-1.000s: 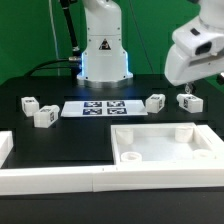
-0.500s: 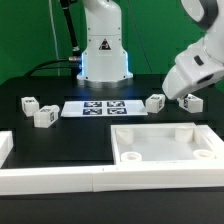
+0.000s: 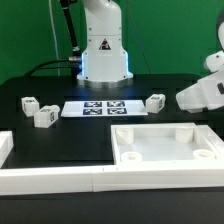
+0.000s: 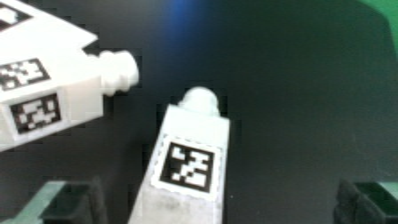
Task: Assemble square table
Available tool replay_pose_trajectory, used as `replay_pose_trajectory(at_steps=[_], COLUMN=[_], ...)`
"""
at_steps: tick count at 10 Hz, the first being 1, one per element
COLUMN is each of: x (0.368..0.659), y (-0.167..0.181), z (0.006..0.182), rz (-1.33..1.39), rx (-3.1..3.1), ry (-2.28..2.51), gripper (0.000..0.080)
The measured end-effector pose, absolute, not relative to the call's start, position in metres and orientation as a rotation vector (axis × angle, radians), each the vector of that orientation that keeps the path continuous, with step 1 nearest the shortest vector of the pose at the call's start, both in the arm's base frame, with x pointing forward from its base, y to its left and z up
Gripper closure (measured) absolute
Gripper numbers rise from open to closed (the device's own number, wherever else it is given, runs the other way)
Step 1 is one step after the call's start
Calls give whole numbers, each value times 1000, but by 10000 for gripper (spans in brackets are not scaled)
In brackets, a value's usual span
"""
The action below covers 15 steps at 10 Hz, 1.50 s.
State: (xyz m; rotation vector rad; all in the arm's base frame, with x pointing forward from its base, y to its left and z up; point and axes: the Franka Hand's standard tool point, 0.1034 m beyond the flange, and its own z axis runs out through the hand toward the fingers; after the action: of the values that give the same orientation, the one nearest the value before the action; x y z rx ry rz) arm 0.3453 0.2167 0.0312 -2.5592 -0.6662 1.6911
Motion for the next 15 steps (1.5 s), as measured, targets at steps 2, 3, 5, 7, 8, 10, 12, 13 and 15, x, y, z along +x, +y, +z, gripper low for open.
replay_pose_trajectory(at_steps=[2, 3, 5, 7, 8, 10, 12, 13, 15], x=[345, 346, 349, 347, 347, 346, 347, 347, 349], y=[217, 217, 218, 213, 210, 210, 204, 194, 188], z=[32, 34, 49, 70, 79, 76, 71, 61, 69], rz=[1692, 1687, 1620, 1512, 1498, 1507, 1497, 1459, 1365], rx=[-2560, -2569, -2605, -2669, -2682, -2675, -2683, -2728, -2793], ry=[-669, -670, -654, -665, -662, -662, -716, -759, -725], gripper=[150, 150, 150, 150, 150, 150, 150, 150, 150])
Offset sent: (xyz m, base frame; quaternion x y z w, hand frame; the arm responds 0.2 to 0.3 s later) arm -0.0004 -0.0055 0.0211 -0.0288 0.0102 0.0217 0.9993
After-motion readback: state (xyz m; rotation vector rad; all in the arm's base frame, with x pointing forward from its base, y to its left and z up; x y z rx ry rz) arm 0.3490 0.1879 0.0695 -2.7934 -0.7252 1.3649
